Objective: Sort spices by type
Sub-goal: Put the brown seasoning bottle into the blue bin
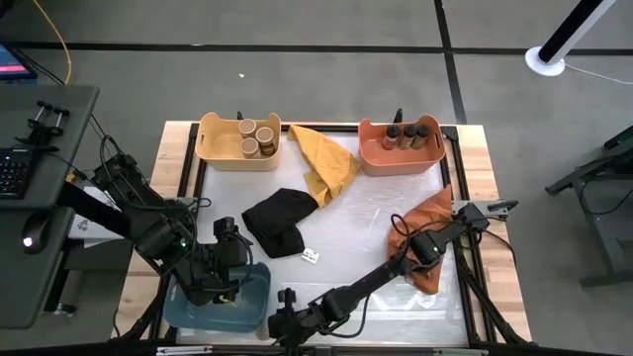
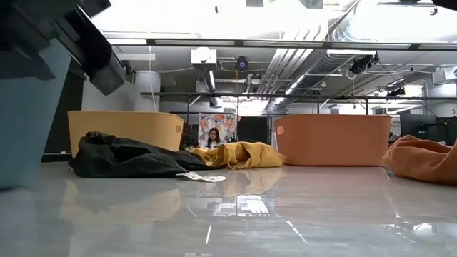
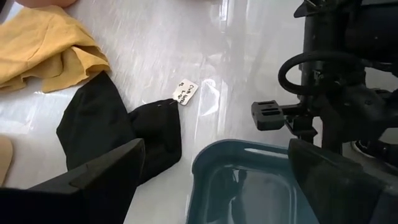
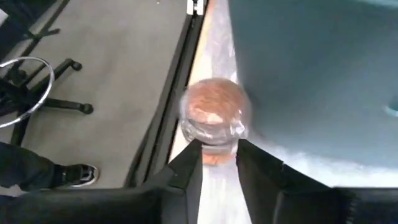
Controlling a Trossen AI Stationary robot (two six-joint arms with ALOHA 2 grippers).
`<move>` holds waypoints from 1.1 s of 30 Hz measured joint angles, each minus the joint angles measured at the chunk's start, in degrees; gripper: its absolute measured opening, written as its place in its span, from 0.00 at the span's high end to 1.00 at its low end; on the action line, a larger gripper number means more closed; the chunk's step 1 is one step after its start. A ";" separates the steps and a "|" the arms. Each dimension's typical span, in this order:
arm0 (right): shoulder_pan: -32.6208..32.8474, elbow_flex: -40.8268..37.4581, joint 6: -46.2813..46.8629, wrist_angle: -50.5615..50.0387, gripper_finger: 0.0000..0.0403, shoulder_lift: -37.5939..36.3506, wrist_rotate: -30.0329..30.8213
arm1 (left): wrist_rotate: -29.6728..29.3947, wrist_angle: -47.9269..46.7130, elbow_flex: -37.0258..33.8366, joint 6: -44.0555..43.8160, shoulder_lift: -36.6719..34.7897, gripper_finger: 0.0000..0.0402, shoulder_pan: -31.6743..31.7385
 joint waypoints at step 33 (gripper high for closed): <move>0.30 0.09 3.48 2.14 0.99 -3.90 -13.38 | 4.16 -0.94 0.00 -4.23 0.00 0.05 -0.52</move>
